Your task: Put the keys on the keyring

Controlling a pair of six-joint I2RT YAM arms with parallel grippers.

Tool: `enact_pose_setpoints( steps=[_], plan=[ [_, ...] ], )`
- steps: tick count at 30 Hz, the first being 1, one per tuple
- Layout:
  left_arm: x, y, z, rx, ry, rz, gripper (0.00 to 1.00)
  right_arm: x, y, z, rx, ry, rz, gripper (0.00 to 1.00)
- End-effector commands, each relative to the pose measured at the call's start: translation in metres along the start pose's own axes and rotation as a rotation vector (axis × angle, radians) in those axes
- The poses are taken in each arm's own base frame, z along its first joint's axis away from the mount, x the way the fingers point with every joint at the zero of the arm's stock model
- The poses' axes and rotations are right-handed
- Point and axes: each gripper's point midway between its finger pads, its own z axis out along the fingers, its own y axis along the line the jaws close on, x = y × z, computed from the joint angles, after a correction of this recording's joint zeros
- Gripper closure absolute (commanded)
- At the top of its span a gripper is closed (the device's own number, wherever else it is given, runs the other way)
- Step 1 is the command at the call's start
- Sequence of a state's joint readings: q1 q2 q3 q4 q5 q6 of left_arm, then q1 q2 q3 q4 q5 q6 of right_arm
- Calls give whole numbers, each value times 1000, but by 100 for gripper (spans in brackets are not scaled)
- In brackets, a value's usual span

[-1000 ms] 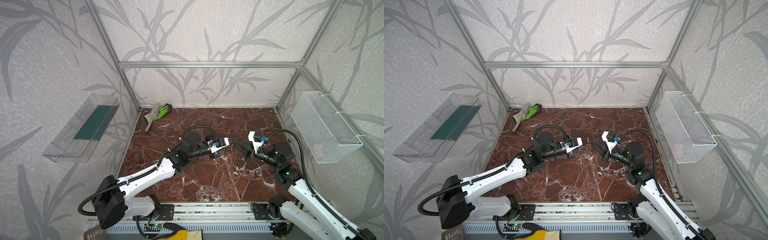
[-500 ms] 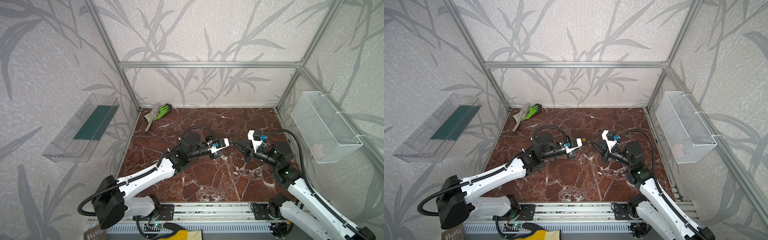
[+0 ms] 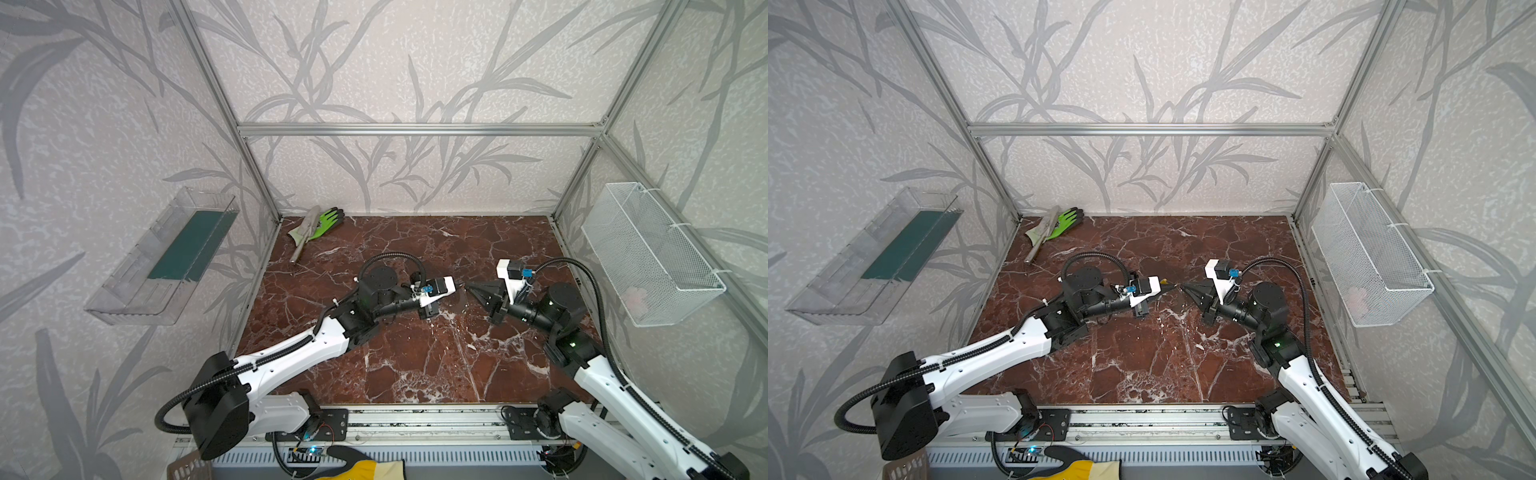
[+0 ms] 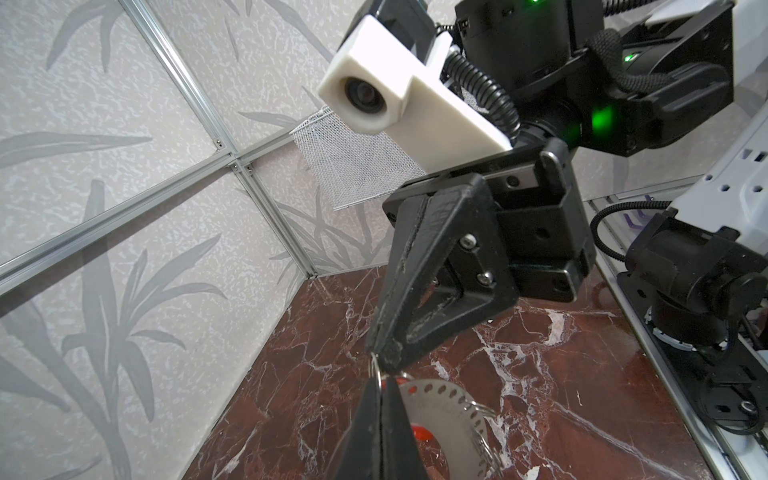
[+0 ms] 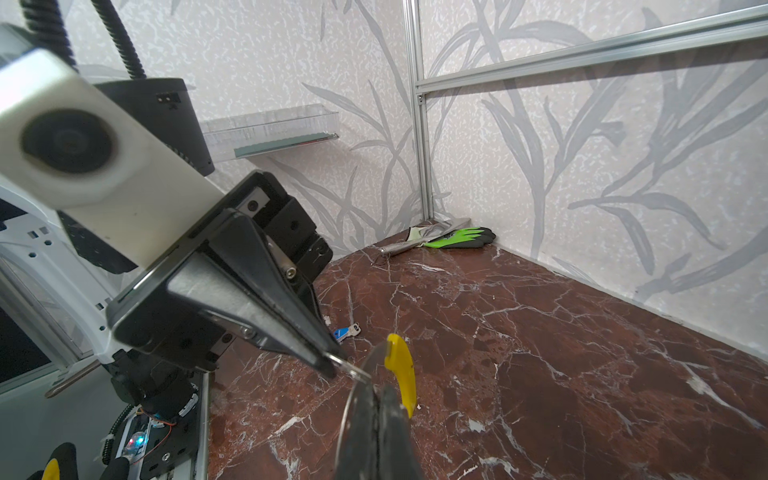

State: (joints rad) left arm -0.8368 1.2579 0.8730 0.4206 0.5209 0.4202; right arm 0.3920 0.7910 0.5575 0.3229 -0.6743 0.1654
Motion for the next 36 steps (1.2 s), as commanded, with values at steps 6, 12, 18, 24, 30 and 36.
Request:
enact_pose_setpoints(
  steps=[6, 12, 18, 24, 30, 36],
  plan=[
    [-31, 6, -12, 26, -150, -47, 100, -1, -10, -12, 34, -9, 10, 78],
    [-34, 10, -15, 43, -186, -102, 100, -8, -2, -22, 22, 8, -65, 66],
    [-33, 10, -15, 77, -200, -136, 100, -26, 14, -24, -43, 17, -171, 66],
    [-34, 7, -13, 111, -204, -156, 100, -40, 24, -20, -119, 11, -219, 66],
    [-37, 6, -13, 129, -217, -167, 100, -40, 29, -12, -182, 19, -213, 68],
    [-38, 5, -12, 139, -223, -176, 100, -36, 31, -6, -209, 26, -219, 71]
  ],
)
